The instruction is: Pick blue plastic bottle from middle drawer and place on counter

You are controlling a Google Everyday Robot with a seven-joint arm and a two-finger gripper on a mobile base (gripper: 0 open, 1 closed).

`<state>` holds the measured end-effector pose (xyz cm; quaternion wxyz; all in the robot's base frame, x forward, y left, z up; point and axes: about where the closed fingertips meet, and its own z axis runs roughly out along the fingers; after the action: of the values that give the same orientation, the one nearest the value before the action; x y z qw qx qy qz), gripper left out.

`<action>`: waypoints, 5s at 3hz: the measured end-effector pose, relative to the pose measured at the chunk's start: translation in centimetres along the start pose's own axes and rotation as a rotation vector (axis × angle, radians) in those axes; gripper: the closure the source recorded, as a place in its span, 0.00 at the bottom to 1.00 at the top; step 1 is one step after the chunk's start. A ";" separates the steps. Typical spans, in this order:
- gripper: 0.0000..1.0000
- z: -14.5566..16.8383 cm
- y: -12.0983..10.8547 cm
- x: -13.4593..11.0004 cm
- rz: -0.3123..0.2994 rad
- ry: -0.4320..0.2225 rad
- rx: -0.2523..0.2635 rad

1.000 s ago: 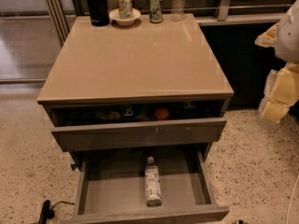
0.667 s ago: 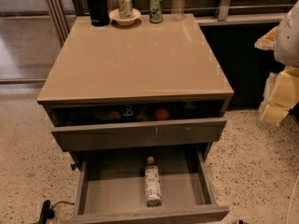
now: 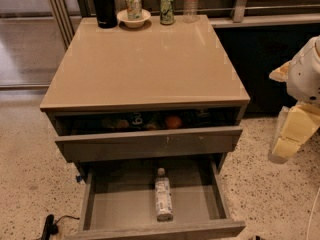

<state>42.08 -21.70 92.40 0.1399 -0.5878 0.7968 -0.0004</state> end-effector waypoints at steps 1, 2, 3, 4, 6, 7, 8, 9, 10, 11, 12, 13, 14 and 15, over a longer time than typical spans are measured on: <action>0.00 3.0 2.0 0.9 0.042 -0.023 -0.032; 0.00 5.7 3.7 1.3 0.092 -0.035 -0.047; 0.00 8.7 5.3 1.1 0.142 -0.028 -0.041; 0.00 13.8 8.0 1.0 0.204 -0.028 -0.034; 0.00 15.5 8.8 1.6 0.243 -0.020 -0.046; 0.00 18.0 9.7 1.5 0.289 -0.012 -0.052; 0.00 21.4 10.6 1.2 0.368 -0.014 -0.053; 0.00 25.6 11.2 0.6 0.440 -0.003 -0.024; 0.00 28.2 11.3 0.2 0.498 0.006 0.010; 0.00 32.0 11.9 -0.1 0.531 0.013 0.015; 0.00 32.3 11.8 -0.2 0.604 0.011 0.025; 0.00 32.3 11.8 -0.2 0.604 0.011 0.024; 0.00 33.7 12.3 -0.9 0.621 0.000 0.013; 0.00 36.6 13.0 -3.6 0.630 -0.045 -0.036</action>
Offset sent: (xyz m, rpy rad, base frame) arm -0.0373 0.0137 -0.1048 0.1017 0.0776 -0.1298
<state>39.10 -8.28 55.87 0.1407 -0.3141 0.9363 0.0700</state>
